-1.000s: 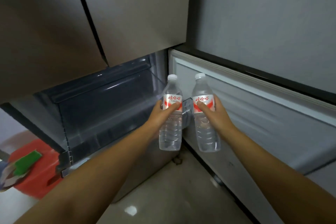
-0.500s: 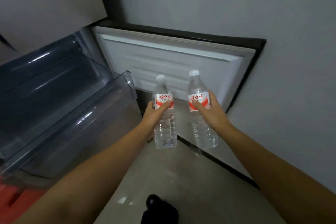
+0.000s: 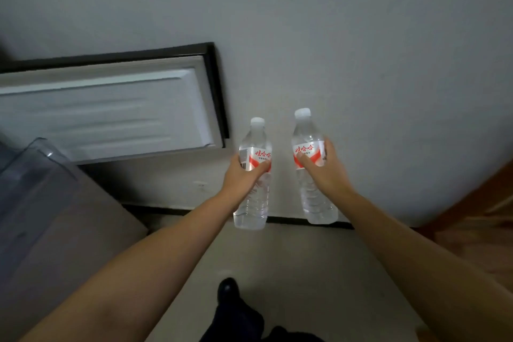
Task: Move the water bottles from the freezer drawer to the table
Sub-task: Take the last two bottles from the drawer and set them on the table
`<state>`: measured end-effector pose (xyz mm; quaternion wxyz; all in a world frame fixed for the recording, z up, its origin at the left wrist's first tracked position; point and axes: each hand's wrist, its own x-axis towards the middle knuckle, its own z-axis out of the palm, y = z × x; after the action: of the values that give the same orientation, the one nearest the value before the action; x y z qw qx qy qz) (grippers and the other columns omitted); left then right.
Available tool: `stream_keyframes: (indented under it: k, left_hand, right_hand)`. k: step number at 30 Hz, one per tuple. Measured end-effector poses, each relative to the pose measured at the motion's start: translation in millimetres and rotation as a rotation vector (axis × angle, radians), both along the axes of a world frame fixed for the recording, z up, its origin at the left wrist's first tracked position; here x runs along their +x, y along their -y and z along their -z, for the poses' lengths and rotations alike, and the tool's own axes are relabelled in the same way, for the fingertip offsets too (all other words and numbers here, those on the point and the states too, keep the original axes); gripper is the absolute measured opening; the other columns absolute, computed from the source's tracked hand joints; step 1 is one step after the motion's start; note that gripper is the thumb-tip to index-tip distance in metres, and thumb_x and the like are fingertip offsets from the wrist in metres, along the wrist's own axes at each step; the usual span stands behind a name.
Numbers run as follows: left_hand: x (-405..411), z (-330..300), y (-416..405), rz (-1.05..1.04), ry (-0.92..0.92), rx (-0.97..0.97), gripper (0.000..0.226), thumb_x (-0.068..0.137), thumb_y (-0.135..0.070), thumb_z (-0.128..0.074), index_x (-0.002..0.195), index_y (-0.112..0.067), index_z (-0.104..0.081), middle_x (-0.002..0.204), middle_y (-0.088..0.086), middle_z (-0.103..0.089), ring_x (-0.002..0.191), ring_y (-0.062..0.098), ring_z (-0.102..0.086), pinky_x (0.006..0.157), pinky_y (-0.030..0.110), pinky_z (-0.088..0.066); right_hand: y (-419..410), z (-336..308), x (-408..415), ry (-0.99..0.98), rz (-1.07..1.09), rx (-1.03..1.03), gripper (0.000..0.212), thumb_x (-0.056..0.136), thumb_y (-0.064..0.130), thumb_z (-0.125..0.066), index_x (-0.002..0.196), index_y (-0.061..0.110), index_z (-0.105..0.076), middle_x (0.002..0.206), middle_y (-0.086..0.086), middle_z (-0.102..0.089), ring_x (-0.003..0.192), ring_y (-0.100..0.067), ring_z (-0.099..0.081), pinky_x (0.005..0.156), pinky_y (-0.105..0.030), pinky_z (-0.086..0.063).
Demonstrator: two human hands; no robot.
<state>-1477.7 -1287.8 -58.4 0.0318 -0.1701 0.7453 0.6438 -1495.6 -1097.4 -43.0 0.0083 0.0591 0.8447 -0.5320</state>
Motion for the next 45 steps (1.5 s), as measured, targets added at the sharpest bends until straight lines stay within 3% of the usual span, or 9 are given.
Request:
stream_keyframes:
  k: [5, 11, 15, 20, 24, 28, 32, 38, 45]
  left_hand:
    - [-24, -1, -68, 0.186, -0.032, -0.142, 0.051, 0.077, -0.04, -0.074, 0.114, -0.026, -0.042, 0.102, -0.004, -0.061, 0.091, 0.019, -0.064, 0.085, 0.036, -0.054]
    - [-56, 2, -149, 0.475, -0.027, -0.195, 0.053, 0.078, -0.044, -0.073, 0.116, -0.02, -0.044, 0.103, -0.001, -0.062, 0.091, 0.021, -0.064, 0.085, 0.039, -0.054]
    - [-76, 3, -197, 0.66, -0.038, -0.199, 0.055, 0.078, -0.042, -0.073, 0.116, -0.018, -0.042, 0.1, 0.001, -0.061, 0.089, 0.024, -0.066, 0.082, 0.04, -0.055]
    - [-96, 0, -251, 0.908, -0.065, -0.178, 0.067, 0.07, -0.052, -0.074, 0.12, -0.024, -0.041, 0.105, 0.005, -0.064, 0.088, 0.029, -0.068, 0.082, 0.051, -0.057]
    - [-102, -1, -287, 1.064, -0.095, -0.164, 0.06, 0.079, -0.044, -0.072, 0.124, -0.021, -0.04, 0.11, 0.005, -0.061, 0.095, 0.027, -0.065, 0.085, 0.05, -0.056]
    - [-91, 2, -323, 1.23, -0.097, -0.139, 0.059, 0.082, -0.041, -0.069, 0.128, -0.018, -0.04, 0.115, 0.005, -0.06, 0.095, 0.021, -0.063, 0.075, 0.037, -0.057]
    - [-69, 5, -349, 1.371, -0.054, -0.096, 0.054, 0.084, -0.036, -0.068, 0.128, -0.019, -0.04, 0.112, 0.001, -0.058, 0.089, 0.014, -0.061, 0.06, 0.022, -0.048]
    - [-29, 7, -394, 1.572, -0.015, -0.059, 0.063, 0.082, -0.037, -0.07, 0.133, -0.021, -0.037, 0.115, 0.003, -0.06, 0.096, 0.018, -0.065, 0.081, 0.039, -0.057]
    - [65, 2, -474, 1.732, -0.08, -0.062, 0.057, 0.082, -0.039, -0.07, 0.126, -0.021, -0.04, 0.105, -0.002, -0.062, 0.093, 0.017, -0.065, 0.078, 0.035, -0.056]
  right_hand:
    - [-69, 2, 22, -0.002, 0.2, 0.075, 0.071, 0.084, 0.046, -0.065, 0.141, 0.023, -0.03, 0.127, -0.004, -0.055, 0.115, -0.028, -0.056, 0.095, -0.04, -0.045]
    - [-146, 11, 51, 0.081, 0.474, 0.126, 0.071, 0.086, 0.051, -0.061, 0.144, 0.027, -0.027, 0.123, -0.005, -0.06, 0.106, -0.026, -0.061, 0.085, -0.034, -0.046]
    - [-177, 11, 63, 0.093, 0.656, 0.109, 0.072, 0.084, 0.053, -0.061, 0.144, 0.029, -0.027, 0.124, -0.002, -0.059, 0.11, -0.023, -0.061, 0.09, -0.036, -0.05]
    - [-196, 9, 73, 0.083, 0.863, 0.077, 0.078, 0.082, 0.058, -0.059, 0.146, 0.034, -0.02, 0.133, 0.0, -0.056, 0.114, -0.023, -0.061, 0.093, -0.042, -0.054]
    - [-198, 9, 89, 0.05, 0.995, 0.04, 0.077, 0.086, 0.05, -0.06, 0.147, 0.037, -0.016, 0.131, 0.0, -0.057, 0.108, -0.022, -0.064, 0.084, -0.039, -0.056]
    - [-202, 15, 118, 0.041, 1.12, 0.017, 0.077, 0.086, 0.046, -0.062, 0.148, 0.035, -0.017, 0.128, -0.001, -0.059, 0.1, -0.017, -0.065, 0.072, -0.028, -0.054]
    - [-207, 17, 150, 0.02, 1.23, -0.042, 0.078, 0.086, 0.043, -0.064, 0.149, 0.03, -0.019, 0.13, -0.001, -0.058, 0.1, -0.014, -0.062, 0.074, -0.026, -0.052]
    - [-222, 18, 197, -0.026, 1.378, -0.065, 0.077, 0.088, 0.04, -0.063, 0.15, 0.026, -0.019, 0.132, -0.003, -0.055, 0.093, -0.009, -0.058, 0.063, -0.015, -0.047]
    - [-267, 20, 289, -0.056, 1.556, -0.059, 0.062, 0.085, 0.043, -0.067, 0.137, 0.03, -0.036, 0.114, 0.006, -0.062, 0.089, -0.005, -0.063, 0.065, -0.018, -0.05]
